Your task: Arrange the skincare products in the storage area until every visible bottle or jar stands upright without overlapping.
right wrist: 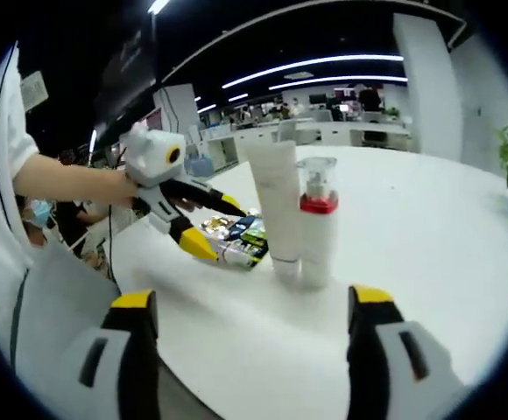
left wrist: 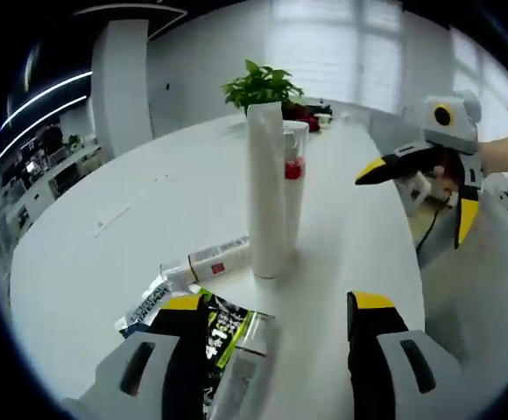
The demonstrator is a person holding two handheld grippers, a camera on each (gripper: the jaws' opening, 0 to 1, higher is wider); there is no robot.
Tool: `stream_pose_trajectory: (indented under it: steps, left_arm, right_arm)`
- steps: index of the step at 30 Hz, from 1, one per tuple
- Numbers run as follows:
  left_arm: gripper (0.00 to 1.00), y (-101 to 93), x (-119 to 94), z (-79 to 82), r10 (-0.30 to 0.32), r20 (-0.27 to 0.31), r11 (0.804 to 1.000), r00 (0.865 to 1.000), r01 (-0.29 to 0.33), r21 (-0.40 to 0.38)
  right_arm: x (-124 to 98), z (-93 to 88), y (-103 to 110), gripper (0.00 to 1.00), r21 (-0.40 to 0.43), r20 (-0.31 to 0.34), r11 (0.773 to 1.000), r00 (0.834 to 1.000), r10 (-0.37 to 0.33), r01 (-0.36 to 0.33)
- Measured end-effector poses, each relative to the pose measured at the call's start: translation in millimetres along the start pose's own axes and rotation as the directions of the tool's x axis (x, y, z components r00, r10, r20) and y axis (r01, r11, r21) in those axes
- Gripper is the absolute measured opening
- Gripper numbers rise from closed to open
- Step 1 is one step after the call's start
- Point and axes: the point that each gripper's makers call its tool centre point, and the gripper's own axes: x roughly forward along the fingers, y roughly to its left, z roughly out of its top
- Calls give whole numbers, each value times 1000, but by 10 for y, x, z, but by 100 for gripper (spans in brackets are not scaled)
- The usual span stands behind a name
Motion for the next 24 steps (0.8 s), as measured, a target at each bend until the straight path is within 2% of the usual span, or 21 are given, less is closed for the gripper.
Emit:
stream_pose_trajectory:
  steps: [5, 15, 24]
  left_arm:
    - [71, 6, -201, -66, 56, 11, 995, 998, -55, -80]
    - [80, 4, -540, -198, 141, 15, 978, 990, -137, -155]
    - [85, -125, -816, -370, 212, 15, 951, 977, -202, -232]
  right_arm:
    - [-23, 4, 29, 90, -5, 2, 1000, 1000, 5, -5]
    - [-79, 5, 83, 90, -19, 1, 1000, 1000, 13, -13]
    - [-150, 3, 126, 91, -26, 2, 1000, 1000, 12, -12]
